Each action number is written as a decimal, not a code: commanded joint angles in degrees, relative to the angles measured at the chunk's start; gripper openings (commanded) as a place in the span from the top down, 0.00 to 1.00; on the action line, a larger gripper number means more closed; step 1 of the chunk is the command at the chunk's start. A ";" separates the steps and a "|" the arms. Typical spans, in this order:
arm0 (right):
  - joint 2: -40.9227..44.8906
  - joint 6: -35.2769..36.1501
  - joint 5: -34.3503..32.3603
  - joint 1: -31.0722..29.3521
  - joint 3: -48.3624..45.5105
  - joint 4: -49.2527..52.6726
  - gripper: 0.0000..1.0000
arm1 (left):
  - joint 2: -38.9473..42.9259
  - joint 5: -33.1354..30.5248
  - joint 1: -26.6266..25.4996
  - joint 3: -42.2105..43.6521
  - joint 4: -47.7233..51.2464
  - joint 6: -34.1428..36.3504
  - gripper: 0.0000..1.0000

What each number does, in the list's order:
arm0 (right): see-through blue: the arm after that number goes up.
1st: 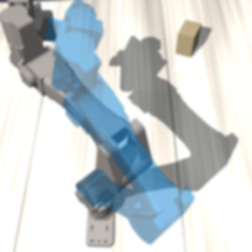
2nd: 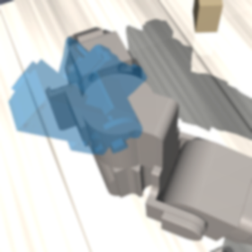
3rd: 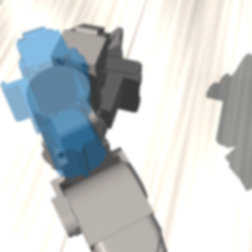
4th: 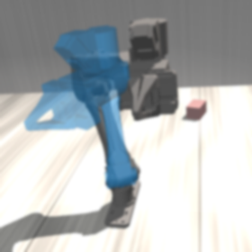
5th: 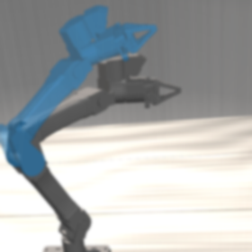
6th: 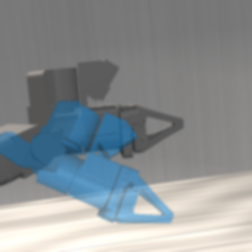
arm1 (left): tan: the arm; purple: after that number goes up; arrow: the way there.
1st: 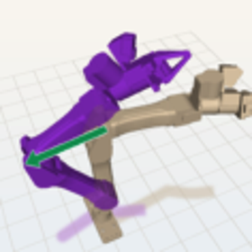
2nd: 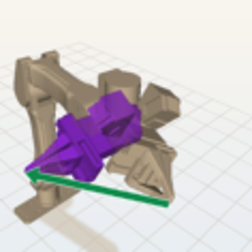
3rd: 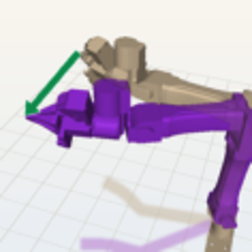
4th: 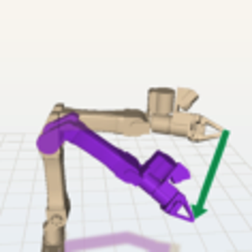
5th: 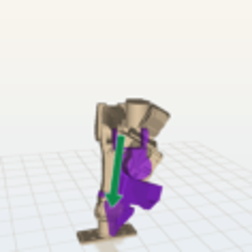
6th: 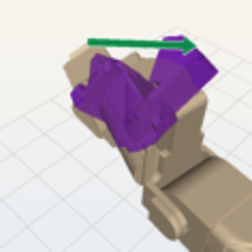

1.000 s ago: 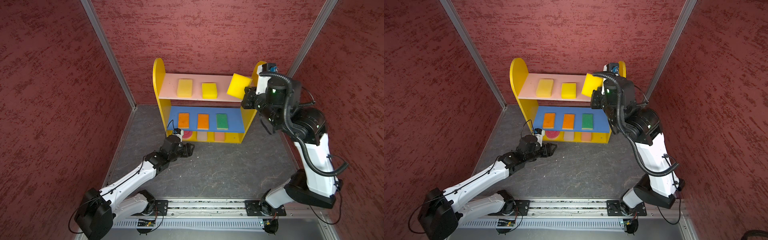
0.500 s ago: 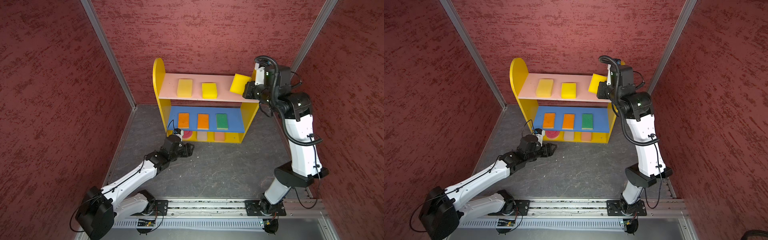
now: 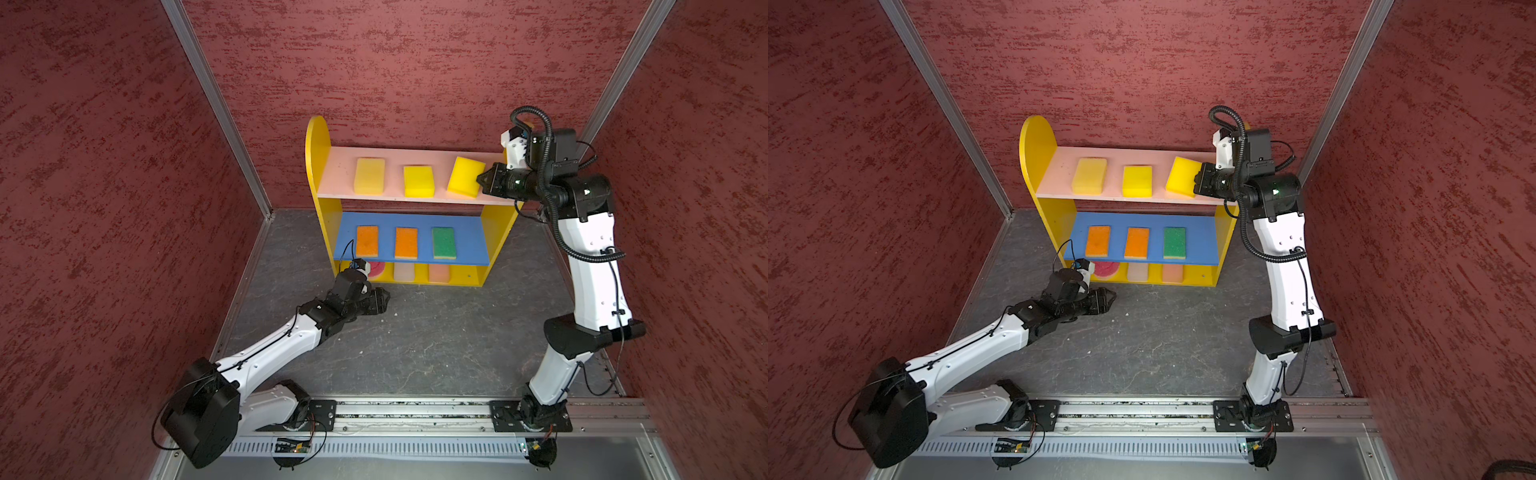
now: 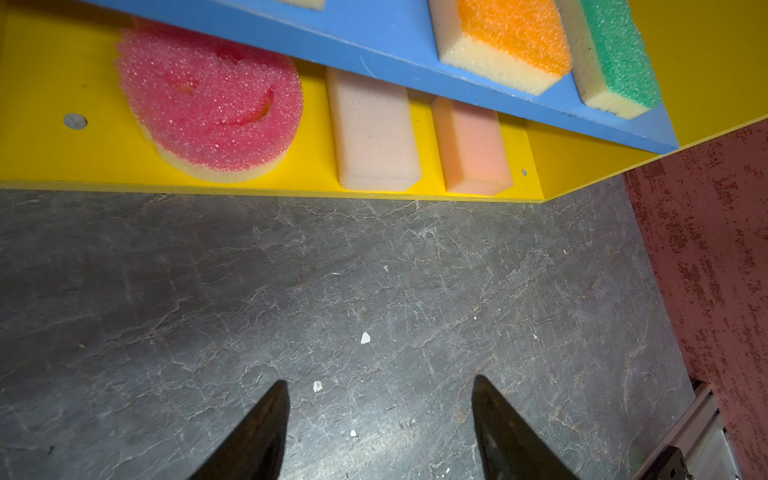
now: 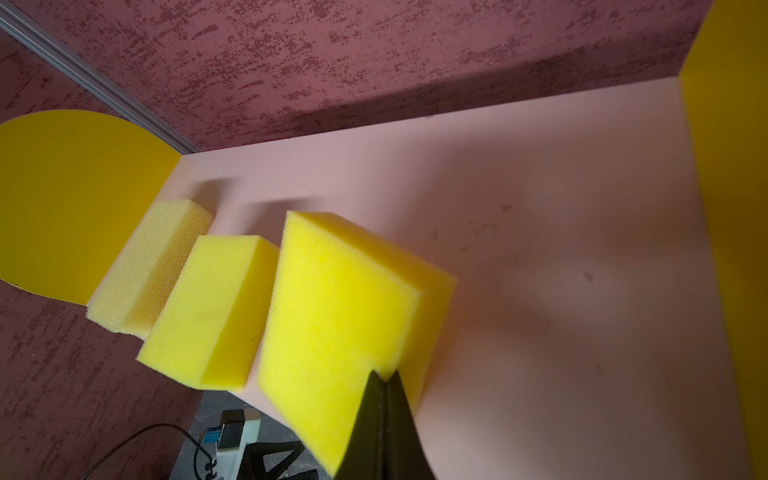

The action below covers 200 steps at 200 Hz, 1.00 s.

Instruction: Place and organize the cleaning sponges onto the shelf

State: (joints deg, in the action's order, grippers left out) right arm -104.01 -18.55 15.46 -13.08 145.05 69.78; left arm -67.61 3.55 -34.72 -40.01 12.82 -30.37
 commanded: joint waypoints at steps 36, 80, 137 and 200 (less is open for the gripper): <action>-0.66 -0.75 4.29 1.65 1.59 2.30 1.00 | 0.34 1.52 0.20 -3.40 -0.10 -0.26 0.31; -0.33 -1.05 4.25 1.82 1.54 1.61 1.00 | 4.71 3.11 0.26 -7.62 2.82 -0.77 0.31; 0.03 -2.05 3.00 1.91 1.51 0.48 0.81 | 8.27 3.27 -1.68 -18.55 5.84 1.99 0.30; 2.79 -5.17 0.80 1.76 1.41 -2.51 0.72 | 7.90 2.15 -4.97 -27.03 5.30 5.12 0.28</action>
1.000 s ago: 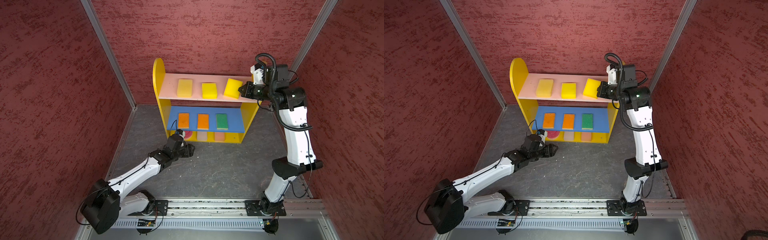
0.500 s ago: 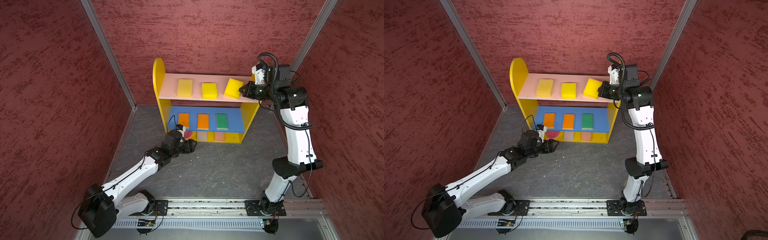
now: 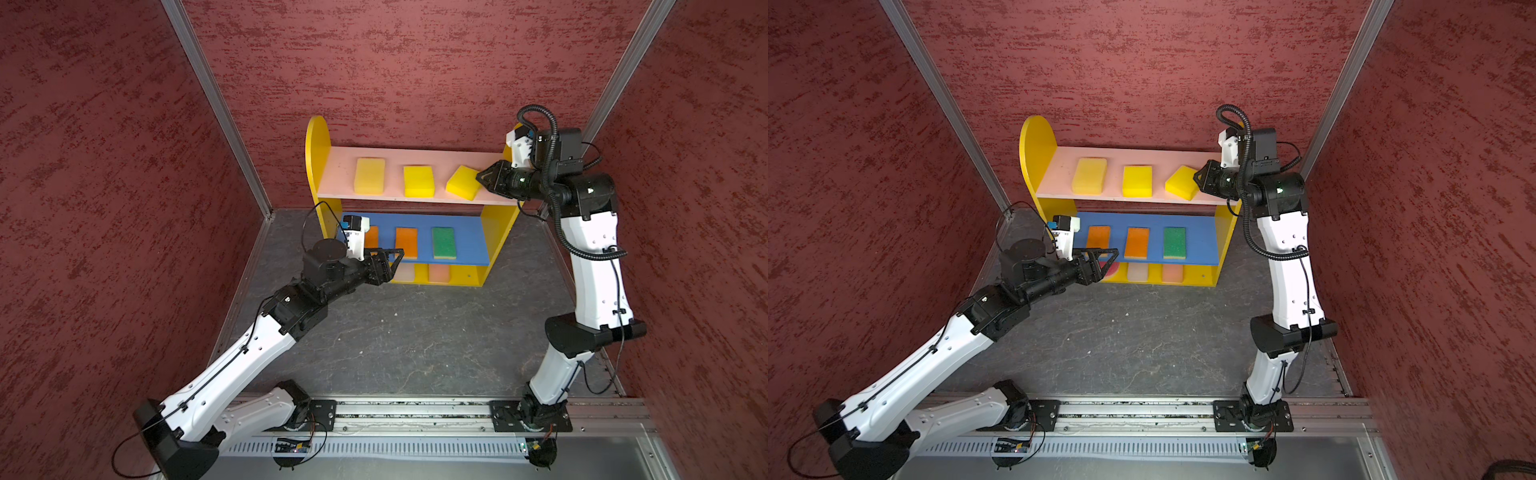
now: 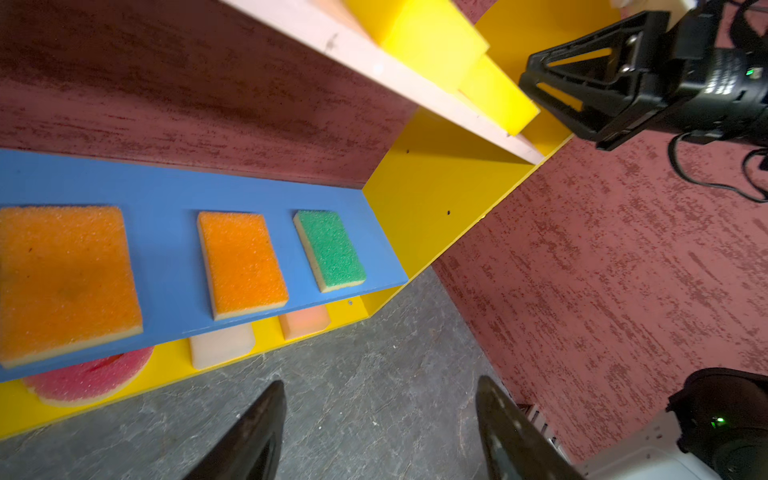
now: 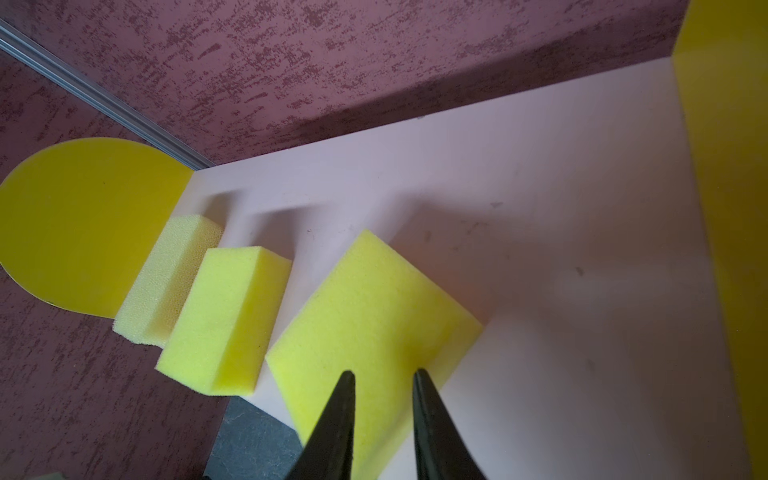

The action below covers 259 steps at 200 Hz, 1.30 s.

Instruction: Place and organize the cleaning sponges onto the shelf

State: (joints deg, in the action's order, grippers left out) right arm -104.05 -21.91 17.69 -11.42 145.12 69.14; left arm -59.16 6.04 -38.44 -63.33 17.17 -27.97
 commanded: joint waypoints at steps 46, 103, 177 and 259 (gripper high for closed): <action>7.43 -0.40 -10.35 -5.18 -4.62 -1.82 0.69 | -2.44 0.29 -1.86 -8.19 -1.19 3.61 0.28; 8.01 1.78 -22.67 -14.06 -10.01 -0.59 0.67 | -3.48 -1.38 -3.02 -10.25 -2.75 4.26 0.28; 6.23 3.01 -27.22 -15.03 -9.57 -1.60 0.64 | -4.17 -3.19 -3.98 -9.83 -2.82 4.76 0.27; 8.44 3.32 -29.22 -13.10 -9.16 -2.64 0.60 | -4.22 -3.80 -3.93 -9.71 -3.00 5.33 0.27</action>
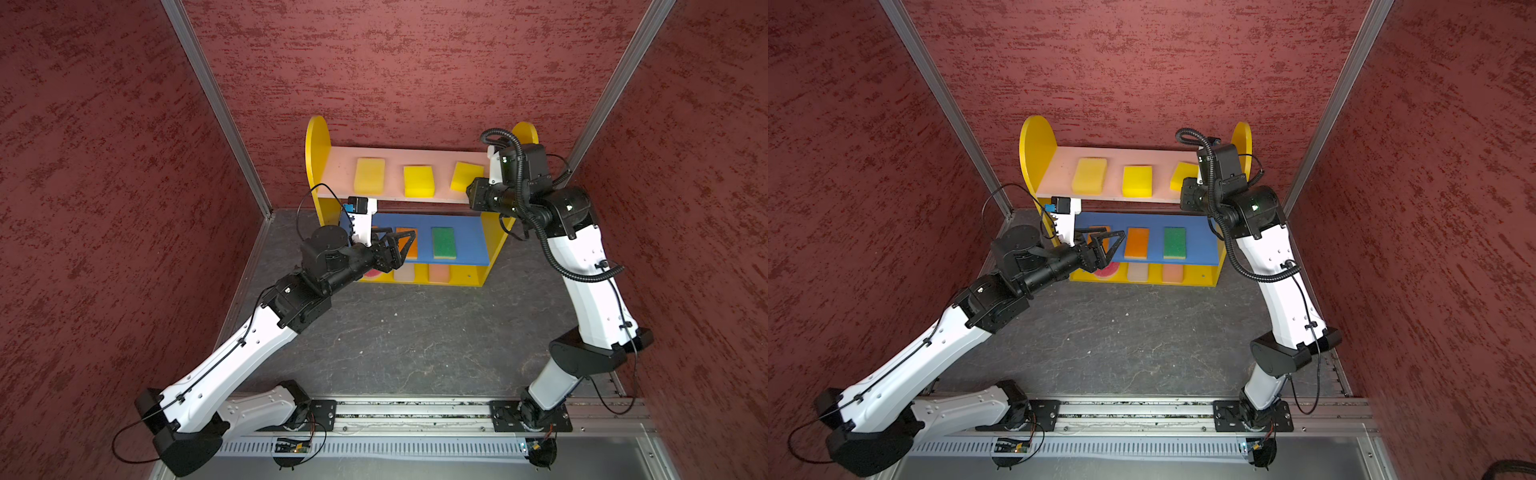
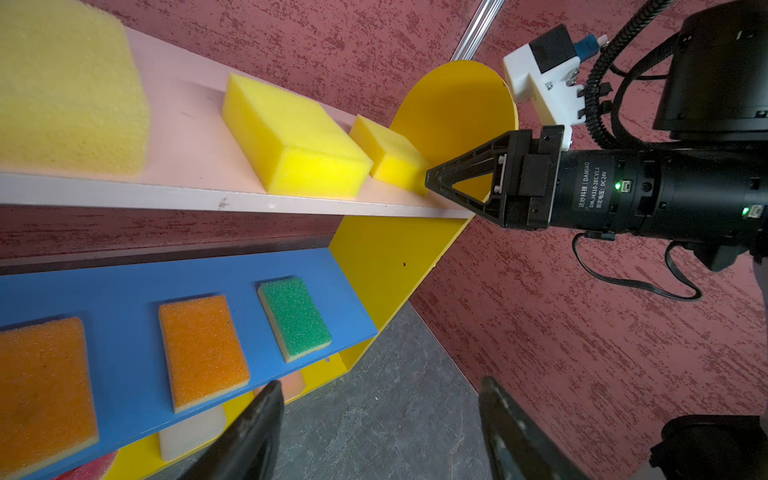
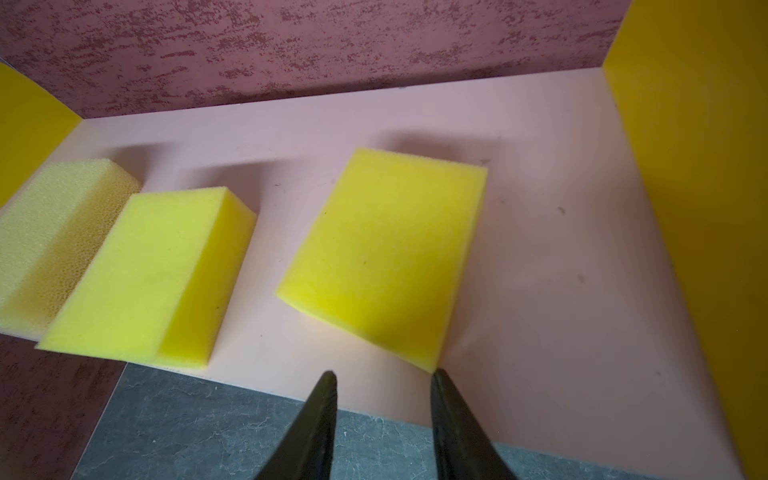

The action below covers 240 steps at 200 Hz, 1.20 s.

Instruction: Place and organize the cleaning sponges onto the shelf

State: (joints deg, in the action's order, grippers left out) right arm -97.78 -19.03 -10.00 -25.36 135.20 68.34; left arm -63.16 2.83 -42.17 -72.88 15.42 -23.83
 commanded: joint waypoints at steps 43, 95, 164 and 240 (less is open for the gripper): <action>1.15 -0.60 0.55 2.89 3.81 -3.16 0.58 | -0.17 -0.72 -0.15 -0.08 -1.63 1.23 0.27; -6.66 -1.98 3.64 5.78 14.00 -0.11 0.57 | -0.08 -0.72 -0.19 0.06 -1.41 0.98 0.27; -8.13 -3.27 8.93 7.14 11.90 -1.10 0.60 | -0.74 -0.37 -0.13 0.38 -1.80 0.84 0.26; -8.79 -2.95 10.09 7.70 10.87 -0.21 0.69 | -0.17 -0.97 0.00 0.91 -1.80 0.71 0.26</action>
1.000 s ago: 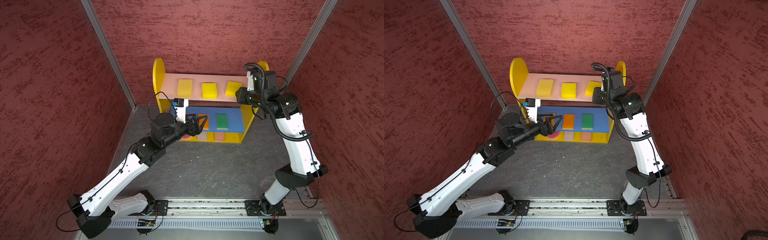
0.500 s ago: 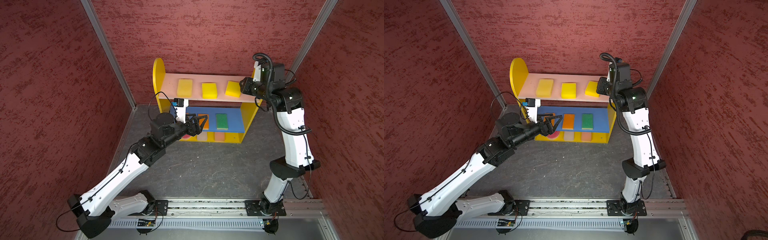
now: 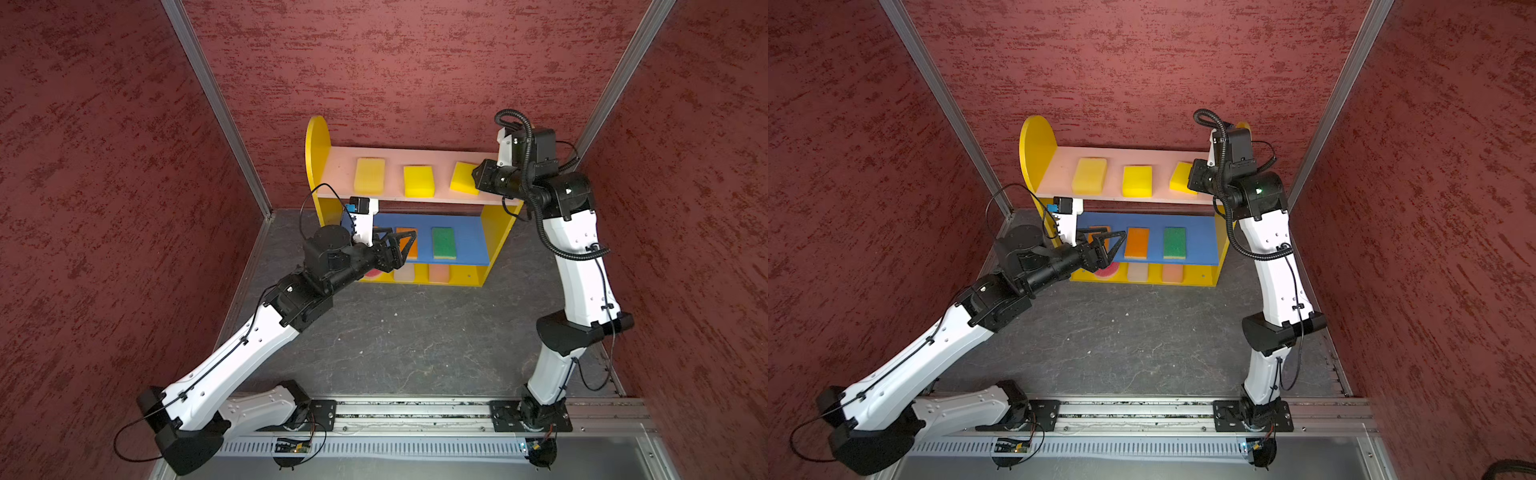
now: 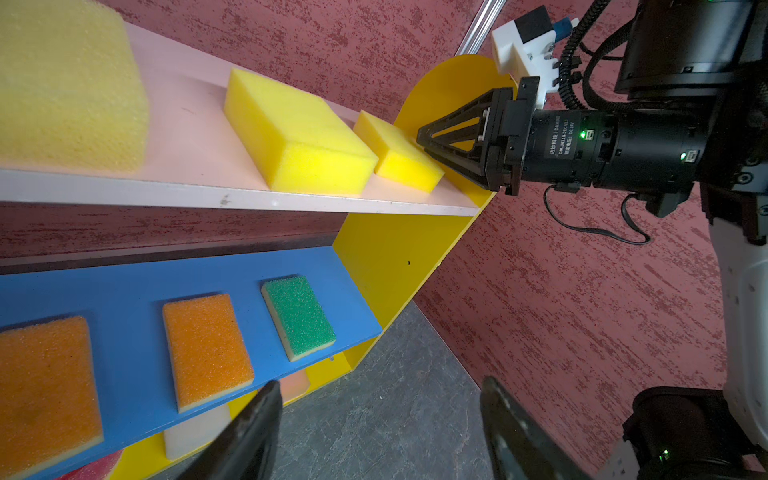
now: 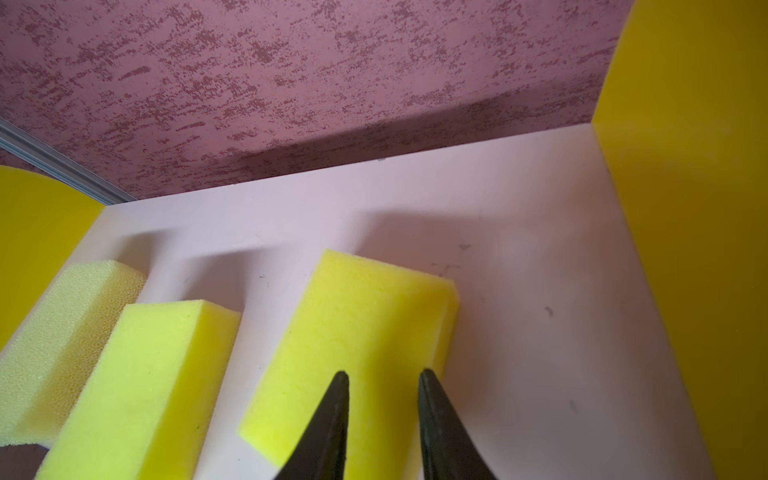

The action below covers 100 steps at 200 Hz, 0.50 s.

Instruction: Place and organize the cleaning sponges onto the shelf

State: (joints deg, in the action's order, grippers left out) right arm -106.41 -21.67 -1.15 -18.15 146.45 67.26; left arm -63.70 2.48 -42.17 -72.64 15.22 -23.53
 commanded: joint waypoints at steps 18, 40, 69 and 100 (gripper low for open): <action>-0.05 -0.38 1.15 0.73 -0.68 1.00 0.65 | 0.33 -0.50 -0.01 0.72 -1.65 0.46 0.25; 0.23 -0.39 1.17 0.77 -1.33 0.62 0.63 | 0.07 -0.37 0.16 0.66 -1.77 0.39 0.25; -0.26 -0.10 2.58 1.01 -1.91 0.42 0.69 | -0.19 0.06 0.33 0.49 -1.70 0.33 0.25; -0.60 0.23 3.96 1.53 -1.93 0.62 0.78 | -0.02 -0.11 0.55 0.59 -1.61 0.34 0.25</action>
State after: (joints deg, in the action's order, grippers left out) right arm -106.43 -21.65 1.06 -17.32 144.68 67.16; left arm -63.75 2.50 -42.06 -72.40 14.96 -23.53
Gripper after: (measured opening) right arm 0.237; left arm 0.748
